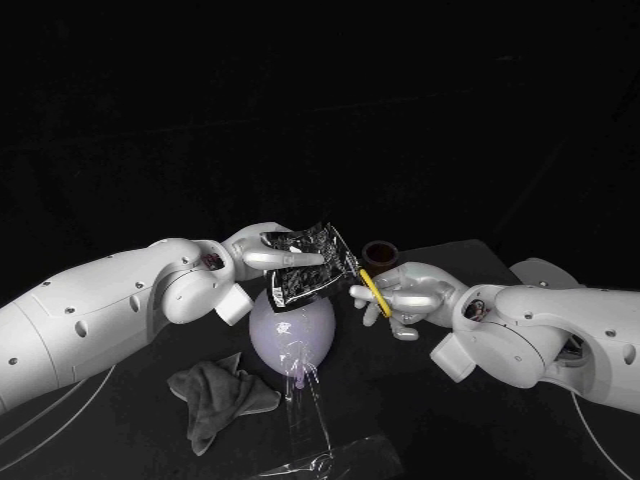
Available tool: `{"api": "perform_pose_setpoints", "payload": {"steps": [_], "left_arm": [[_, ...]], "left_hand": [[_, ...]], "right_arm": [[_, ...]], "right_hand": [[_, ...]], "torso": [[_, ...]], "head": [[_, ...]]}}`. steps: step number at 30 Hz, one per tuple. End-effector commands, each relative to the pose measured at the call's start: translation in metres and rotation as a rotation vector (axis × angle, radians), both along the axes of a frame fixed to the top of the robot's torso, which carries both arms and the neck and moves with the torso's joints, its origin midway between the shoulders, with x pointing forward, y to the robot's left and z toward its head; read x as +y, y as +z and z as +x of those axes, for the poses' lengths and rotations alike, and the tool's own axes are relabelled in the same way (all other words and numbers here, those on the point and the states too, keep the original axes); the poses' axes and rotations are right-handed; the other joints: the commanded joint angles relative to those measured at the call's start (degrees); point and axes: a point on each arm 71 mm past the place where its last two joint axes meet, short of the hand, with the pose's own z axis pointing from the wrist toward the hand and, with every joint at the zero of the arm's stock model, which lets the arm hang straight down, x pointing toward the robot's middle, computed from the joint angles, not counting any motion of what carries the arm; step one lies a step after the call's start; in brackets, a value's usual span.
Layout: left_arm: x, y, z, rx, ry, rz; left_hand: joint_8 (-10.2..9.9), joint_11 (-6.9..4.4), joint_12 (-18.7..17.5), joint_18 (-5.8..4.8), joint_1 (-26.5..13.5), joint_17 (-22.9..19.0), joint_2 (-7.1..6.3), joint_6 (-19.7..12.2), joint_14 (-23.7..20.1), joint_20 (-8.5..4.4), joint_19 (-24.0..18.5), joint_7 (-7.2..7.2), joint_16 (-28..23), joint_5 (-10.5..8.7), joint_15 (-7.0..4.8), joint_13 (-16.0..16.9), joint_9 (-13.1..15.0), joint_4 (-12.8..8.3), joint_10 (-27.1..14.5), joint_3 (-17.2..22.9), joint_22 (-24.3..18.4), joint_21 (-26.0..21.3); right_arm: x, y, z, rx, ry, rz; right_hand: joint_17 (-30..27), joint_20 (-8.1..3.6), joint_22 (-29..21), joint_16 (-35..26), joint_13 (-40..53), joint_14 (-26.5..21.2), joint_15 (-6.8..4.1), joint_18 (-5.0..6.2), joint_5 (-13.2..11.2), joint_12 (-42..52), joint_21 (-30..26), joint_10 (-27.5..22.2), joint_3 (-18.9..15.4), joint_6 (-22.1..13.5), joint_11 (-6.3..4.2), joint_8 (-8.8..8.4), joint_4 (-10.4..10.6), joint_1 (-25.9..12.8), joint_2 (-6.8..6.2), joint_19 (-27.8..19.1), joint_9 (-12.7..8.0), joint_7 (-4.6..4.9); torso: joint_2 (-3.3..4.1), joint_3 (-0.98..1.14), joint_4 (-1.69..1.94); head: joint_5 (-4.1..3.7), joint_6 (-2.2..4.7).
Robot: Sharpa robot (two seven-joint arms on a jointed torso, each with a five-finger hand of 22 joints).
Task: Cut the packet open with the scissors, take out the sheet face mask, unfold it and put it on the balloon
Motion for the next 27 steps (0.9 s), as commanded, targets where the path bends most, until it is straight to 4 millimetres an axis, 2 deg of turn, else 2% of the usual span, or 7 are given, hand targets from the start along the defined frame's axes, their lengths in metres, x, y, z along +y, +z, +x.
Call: {"api": "perform_pose_setpoints", "payload": {"steps": [1, 6, 10, 14, 16, 17, 27], "left_arm": [[-0.004, -0.001, -0.004, 0.003, -0.041, 0.003], [-0.002, -0.001, -0.003, 0.003, -0.036, 0.004], [0.001, -0.001, -0.002, 0.004, -0.029, 0.005], [0.003, -0.002, -0.001, 0.005, -0.021, 0.006], [0.004, -0.002, 0.0, 0.006, -0.017, 0.006], [0.005, -0.002, 0.0, 0.006, -0.015, 0.006], [0.009, -0.003, 0.002, 0.009, -0.005, 0.01]], "left_hand": [[0.16, 0.03, 0.39, 1.17, -0.14, 0.08, 0.57, 0.4, 0.04, -0.32, 0.18, -0.08, 0.37, 0.2, -0.34, 0.06, 8.49, 0.1, 0.33, -0.33, 0.06, 0.23], [0.16, 0.03, 0.39, 1.17, -0.14, 0.08, 0.57, 0.4, 0.04, -0.32, 0.18, -0.08, 0.37, 0.2, -0.34, 0.06, 8.49, 0.1, 0.33, -0.33, 0.06, 0.23], [0.16, 0.03, 0.4, 1.17, -0.14, 0.15, 0.59, 0.4, 0.01, -0.33, 0.17, -0.09, 0.42, 0.2, -0.35, 0.09, 8.54, 0.1, 0.34, -0.34, 0.08, 0.26], [0.16, 0.03, 0.4, 1.17, -0.14, 0.15, 0.59, 0.4, 0.01, -0.33, 0.17, -0.09, 0.42, 0.2, -0.35, 0.09, 8.54, 0.1, 0.34, -0.34, 0.08, 0.26], [0.16, 0.03, 0.4, 1.17, -0.14, 0.15, 0.59, 0.4, 0.01, -0.33, 0.17, -0.09, 0.42, 0.2, -0.35, 0.09, 8.54, 0.1, 0.34, -0.34, 0.08, 0.26], [0.16, 0.03, 0.4, 1.17, -0.14, 0.15, 0.59, 0.4, 0.01, -0.33, 0.17, -0.09, 0.42, 0.2, -0.35, 0.09, 8.54, 0.1, 0.34, -0.34, 0.08, 0.26], [0.16, 0.03, 0.4, 1.17, -0.14, 0.15, 0.59, 0.4, 0.01, -0.33, 0.17, -0.09, 0.42, 0.2, -0.35, 0.09, 8.54, 0.1, 0.34, -0.34, 0.08, 0.26]], "right_arm": [[-0.001, 0.004, 0.001, -0.024, -0.01, 0.004], [-0.004, 0.004, 0.001, -0.026, -0.009, 0.005], [-0.008, 0.005, -0.001, -0.026, -0.001, 0.009], [-0.01, 0.005, -0.003, -0.025, 0.01, 0.013], [-0.01, 0.006, -0.005, -0.024, 0.017, 0.016], [-0.01, 0.006, -0.005, -0.024, 0.019, 0.017], [-0.009, 0.007, -0.009, -0.029, 0.032, 0.043]], "right_hand": [[0.23, -0.37, -0.16, -0.2, 0.54, 3.21, -0.22, 0.44, 0.01, 0.27, -0.07, 2.12, -1.45, -0.63, -3.01, 0.19, -0.01, -0.32, 0.26, -0.04, 0.29, -0.01], [-0.44, 0.1, -0.88, -0.49, 1.07, 3.05, 0.7, 0.55, 0.04, -1.65, -1.37, -2.17, -1.79, -3.76, -1.85, -1.31, 0.29, -1.21, -0.55, -0.72, 0.5, 1.3], [-1.45, 1.69, -2.08, -0.88, -0.69, 2.7, 2.9, 0.68, -0.01, -6.04, -3.47, -8.74, -1.67, -8.49, 0.76, -4.71, 0.59, -2.11, -1.47, -1.96, -0.48, 3.86], [-1.6, 2.04, -2.24, -0.92, -1.16, 2.62, 3.25, 0.73, 0.0, -6.81, -3.75, -9.71, -1.66, -9.15, 1.22, -5.31, 0.64, -2.22, -1.65, -2.14, -0.74, 4.28], [-2.46, 2.94, -2.99, -1.18, -2.86, 2.28, 4.55, 0.86, 0.02, -9.49, -5.04, -13.59, -1.55, -11.92, 2.78, -7.44, 0.96, -2.69, -2.33, -2.93, -1.78, 5.77], [-2.74, 3.17, -3.2, -1.26, -3.26, 2.17, 4.79, 0.94, 0.0, -9.94, -5.39, -14.15, -1.52, -12.35, 3.01, -7.86, 1.04, -2.74, -2.51, -3.16, -2.03, 6.16], [-3.74, 4.87, -4.51, -1.47, -6.43, 1.6, 6.15, 1.59, -0.01, -12.56, -7.49, -17.28, 0.16, -14.39, 4.52, -10.1, 2.06, -3.42, -4.23, -4.52, -3.55, 7.7]], "torso": [[0.0, 0.02, -0.03], [0.02, 0.03, -0.04], [0.02, 0.01, -0.06], [0.03, 0.06, -0.06], [0.0, 0.06, -0.06], [0.0, 0.06, -0.06], [0.0, 0.05, -0.07]], "head": [[0.04, 0.05], [0.01, 0.19], [-0.05, 0.17], [-0.1, 0.28], [-0.15, 0.26], [-0.15, 0.26], [-0.46, 0.48]]}}
